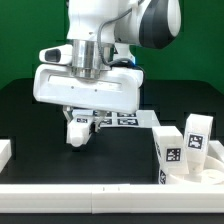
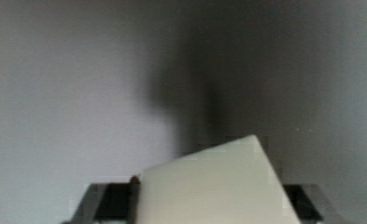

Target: Assemble stool

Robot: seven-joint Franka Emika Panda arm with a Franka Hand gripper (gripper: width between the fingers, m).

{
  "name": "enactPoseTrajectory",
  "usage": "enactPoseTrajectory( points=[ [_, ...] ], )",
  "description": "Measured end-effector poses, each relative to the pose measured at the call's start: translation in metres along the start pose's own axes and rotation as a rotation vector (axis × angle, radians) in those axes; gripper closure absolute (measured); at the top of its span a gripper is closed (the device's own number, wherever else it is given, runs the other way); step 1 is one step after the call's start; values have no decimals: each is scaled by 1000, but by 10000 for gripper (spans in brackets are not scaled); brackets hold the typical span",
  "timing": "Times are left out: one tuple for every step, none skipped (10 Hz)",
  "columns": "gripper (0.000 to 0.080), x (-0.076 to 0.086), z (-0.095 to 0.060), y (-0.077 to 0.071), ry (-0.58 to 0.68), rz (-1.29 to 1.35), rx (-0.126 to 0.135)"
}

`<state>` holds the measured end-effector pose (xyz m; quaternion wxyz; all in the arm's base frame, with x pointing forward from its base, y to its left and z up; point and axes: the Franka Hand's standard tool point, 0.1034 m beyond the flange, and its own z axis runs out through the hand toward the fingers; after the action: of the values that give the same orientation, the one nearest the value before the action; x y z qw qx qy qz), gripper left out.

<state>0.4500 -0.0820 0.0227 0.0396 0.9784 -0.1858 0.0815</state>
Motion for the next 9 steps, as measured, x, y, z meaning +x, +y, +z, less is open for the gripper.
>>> enactPoseTrajectory(
  points=[
    [475,-3,1,3,-2,178,-1],
    [475,-6,1,5,-6,408,4],
    [475,-4,1,1,-5,530,13],
    [475,0,2,1,1,573,14],
    [475,-4,4,-3,-1,619,9],
    [475,-4,4,-3,-2,681,9],
    [475,-5,4,-2,-2,723,9],
    [475,-6,7,-2,-8,855,5],
    [475,-7,15,-1,-16,1019,-3]
  ],
)
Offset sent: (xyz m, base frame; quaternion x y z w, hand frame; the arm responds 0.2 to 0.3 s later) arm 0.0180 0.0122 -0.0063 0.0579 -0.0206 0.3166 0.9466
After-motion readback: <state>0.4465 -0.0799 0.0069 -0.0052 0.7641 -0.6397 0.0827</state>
